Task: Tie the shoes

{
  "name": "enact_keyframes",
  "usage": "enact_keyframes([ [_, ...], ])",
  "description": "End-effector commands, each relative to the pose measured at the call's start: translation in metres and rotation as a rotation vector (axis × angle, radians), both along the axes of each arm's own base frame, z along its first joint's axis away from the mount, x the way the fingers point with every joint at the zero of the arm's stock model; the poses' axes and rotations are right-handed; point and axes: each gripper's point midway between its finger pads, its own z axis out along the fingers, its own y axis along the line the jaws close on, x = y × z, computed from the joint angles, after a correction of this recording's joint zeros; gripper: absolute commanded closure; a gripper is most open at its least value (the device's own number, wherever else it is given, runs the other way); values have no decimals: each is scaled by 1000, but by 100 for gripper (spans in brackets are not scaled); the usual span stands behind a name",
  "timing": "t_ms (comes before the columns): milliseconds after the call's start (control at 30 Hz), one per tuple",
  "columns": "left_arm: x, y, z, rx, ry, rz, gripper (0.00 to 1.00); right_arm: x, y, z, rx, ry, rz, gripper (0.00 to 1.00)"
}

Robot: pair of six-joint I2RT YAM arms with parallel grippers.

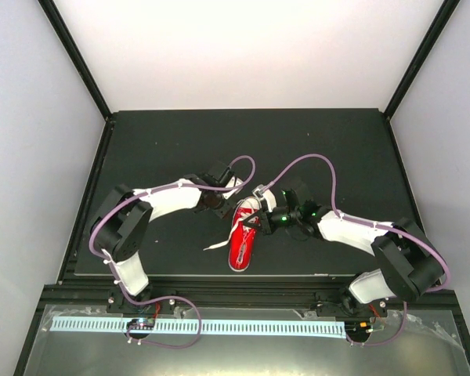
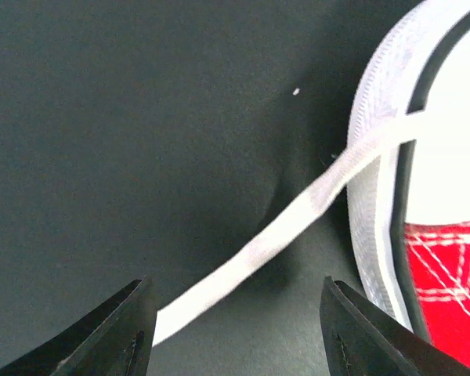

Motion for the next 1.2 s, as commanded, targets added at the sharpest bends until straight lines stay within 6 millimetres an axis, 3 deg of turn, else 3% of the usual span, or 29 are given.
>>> enact_keyframes([
  [0,9,-4,-2,6,19,-31,41,-1,4,7,30,-16,19,98],
  [400,20,2,-19,38,54,18,44,-1,6,8,34,-17,22,98],
  [600,10,11,-32,68,104,50,61,-1,6,9,37,-20,19,99],
  [733,5,14,-34,62,116,74,81,0,7,11,41,-18,22,98],
  [867,7,12,-26,30,95,103,98,2,8,13,43,-21,18,98],
  [1033,17,13,-9,-8,37,166,98,2,7,13,40,-24,13,98],
  [1167,19,14,18,-74,-20,225,99,5,5,10,19,-21,-8,98],
])
